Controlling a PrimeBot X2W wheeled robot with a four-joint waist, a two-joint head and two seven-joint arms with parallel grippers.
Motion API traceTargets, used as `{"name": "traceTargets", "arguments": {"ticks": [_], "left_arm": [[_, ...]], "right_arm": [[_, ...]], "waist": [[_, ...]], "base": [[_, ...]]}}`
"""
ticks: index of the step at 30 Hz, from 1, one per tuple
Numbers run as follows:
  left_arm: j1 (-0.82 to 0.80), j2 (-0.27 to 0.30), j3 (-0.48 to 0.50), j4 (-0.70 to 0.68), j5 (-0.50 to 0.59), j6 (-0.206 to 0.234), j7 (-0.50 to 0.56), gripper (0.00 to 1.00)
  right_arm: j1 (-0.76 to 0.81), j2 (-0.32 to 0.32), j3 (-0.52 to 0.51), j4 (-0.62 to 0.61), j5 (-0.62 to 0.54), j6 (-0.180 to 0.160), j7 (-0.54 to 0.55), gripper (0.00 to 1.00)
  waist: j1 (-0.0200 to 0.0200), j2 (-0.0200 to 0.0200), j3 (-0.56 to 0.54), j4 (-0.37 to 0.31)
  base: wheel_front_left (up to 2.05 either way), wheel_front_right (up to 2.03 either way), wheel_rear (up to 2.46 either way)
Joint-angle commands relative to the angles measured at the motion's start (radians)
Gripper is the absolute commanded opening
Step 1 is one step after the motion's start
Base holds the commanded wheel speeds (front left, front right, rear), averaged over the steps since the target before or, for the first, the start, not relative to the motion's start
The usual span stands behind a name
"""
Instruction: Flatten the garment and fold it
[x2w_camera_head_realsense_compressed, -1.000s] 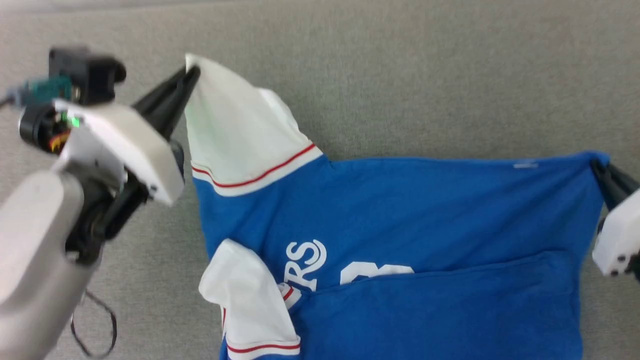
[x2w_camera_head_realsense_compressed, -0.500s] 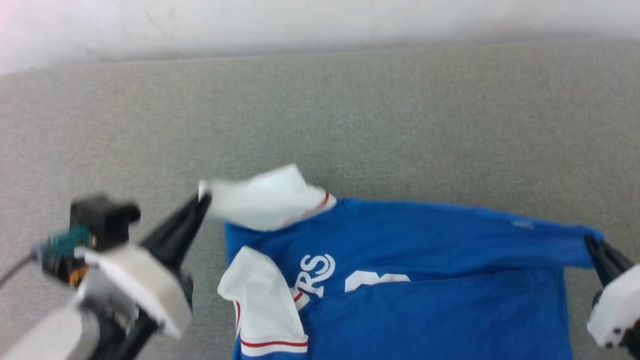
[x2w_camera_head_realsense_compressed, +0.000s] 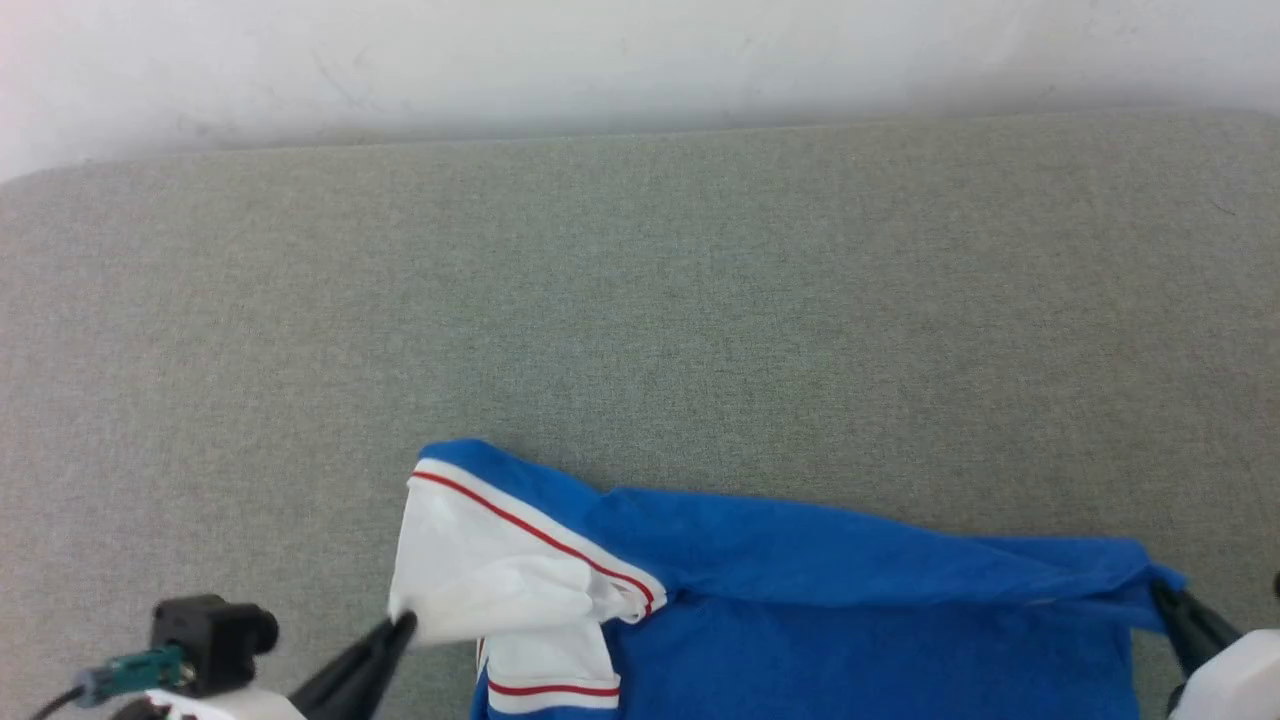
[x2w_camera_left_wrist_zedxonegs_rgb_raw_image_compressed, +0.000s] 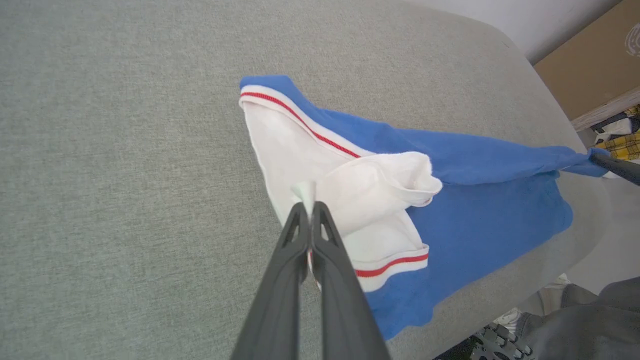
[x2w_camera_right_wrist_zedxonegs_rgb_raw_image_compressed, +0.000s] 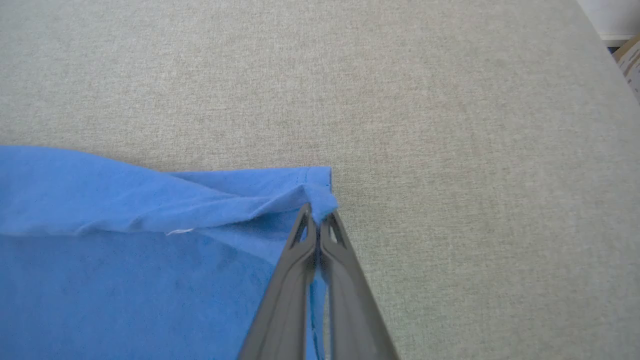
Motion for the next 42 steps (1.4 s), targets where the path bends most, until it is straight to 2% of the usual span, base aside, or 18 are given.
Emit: {"name": "traceTargets", "arguments": {"ticks": [1, 9, 15, 16, 17, 18, 19, 20, 25, 28, 33, 37, 39, 42], "left_arm": [[0.006, -0.004, -0.004, 0.002, -0.002, -0.004, 0.000, 0.00], [-0.030, -0.077, -0.093, 0.117, 0.011, -0.027, 0.046, 0.00], [-0.057, -0.123, -0.115, 0.231, 0.028, -0.028, 0.035, 0.02], [-0.060, -0.133, -0.115, 0.243, 0.026, -0.030, 0.030, 0.17], [-0.063, -0.144, -0.114, 0.252, 0.022, -0.031, 0.023, 0.33], [-0.067, -0.154, -0.110, 0.259, 0.019, -0.030, 0.015, 0.50], [-0.069, -0.162, -0.109, 0.263, 0.019, -0.031, 0.008, 0.89], [-0.071, -0.170, -0.107, 0.263, 0.015, -0.031, 0.001, 1.00], [-0.065, -0.201, -0.053, 0.223, -0.013, -0.010, -0.061, 1.00], [-0.057, -0.208, -0.001, 0.171, 0.000, 0.024, -0.129, 1.00], [-0.049, -0.219, 0.085, 0.109, 0.116, 0.129, -0.295, 1.00], [-0.032, -0.226, 0.106, 0.085, 0.240, 0.214, -0.351, 1.00], [-0.019, -0.244, 0.108, 0.075, 0.263, 0.231, -0.359, 1.00], [-0.005, -0.254, 0.100, 0.076, 0.274, 0.234, -0.363, 1.00]], "right_arm": [[0.005, 0.005, 0.005, 0.004, -0.002, -0.001, -0.006, 0.00], [0.002, 0.006, 0.070, 0.078, -0.034, -0.001, -0.023, 0.00], [-0.013, 0.005, 0.091, 0.141, -0.056, -0.001, -0.051, 0.00], [-0.016, 0.005, 0.090, 0.149, -0.061, -0.001, -0.058, 0.26], [-0.019, 0.008, 0.087, 0.155, -0.065, -0.001, -0.069, 0.87], [-0.022, 0.013, 0.080, 0.163, -0.070, -0.001, -0.078, 1.00], [-0.025, 0.018, 0.076, 0.169, -0.075, -0.001, -0.084, 1.00], [-0.027, 0.021, 0.075, 0.173, -0.079, -0.001, -0.087, 1.00], [-0.027, 0.038, 0.042, 0.140, -0.052, -0.001, -0.085, 1.00], [-0.019, 0.047, 0.007, 0.089, -0.030, -0.001, -0.069, 1.00], [-0.004, 0.068, -0.054, 0.043, -0.049, -0.001, -0.049, 1.00], [0.001, 0.087, -0.050, 0.065, -0.070, -0.001, -0.029, 1.00], [0.002, 0.094, -0.035, 0.083, -0.075, -0.001, -0.020, 1.00], [-0.008, 0.102, -0.026, 0.117, -0.077, -0.001, -0.017, 1.00]], "waist": [[0.0000, -0.0001, -0.003, -0.002], [0.0000, -0.0001, -0.038, -0.004], [0.0000, -0.0001, -0.051, -0.005], [0.0000, -0.0001, -0.053, -0.005], [0.0000, -0.0001, -0.054, -0.004], [0.0000, -0.0001, -0.056, -0.004], [0.0000, -0.0001, -0.058, -0.004], [0.0000, -0.0001, -0.060, -0.003], [0.0000, -0.0001, -0.062, 0.001], [0.0000, -0.0001, -0.057, 0.002], [0.0000, -0.0001, -0.042, 0.002], [0.0000, -0.0001, -0.025, 0.004], [0.0000, -0.0001, -0.015, 0.009], [0.0000, -0.0001, -0.002, 0.017]], "base": [[0.00, 0.00, 0.00], [0.00, 0.00, 0.00], [0.00, 0.00, 0.00], [0.00, 0.00, 0.00], [0.00, 0.00, 0.00], [0.00, 0.00, 0.00], [0.00, 0.00, 0.00], [0.00, 0.00, 0.00], [0.00, 0.00, 0.00], [0.00, 0.00, 0.00], [0.00, 0.00, 0.00], [0.00, 0.00, 0.00], [0.00, 0.00, 0.00], [0.00, 0.00, 0.00]]}}
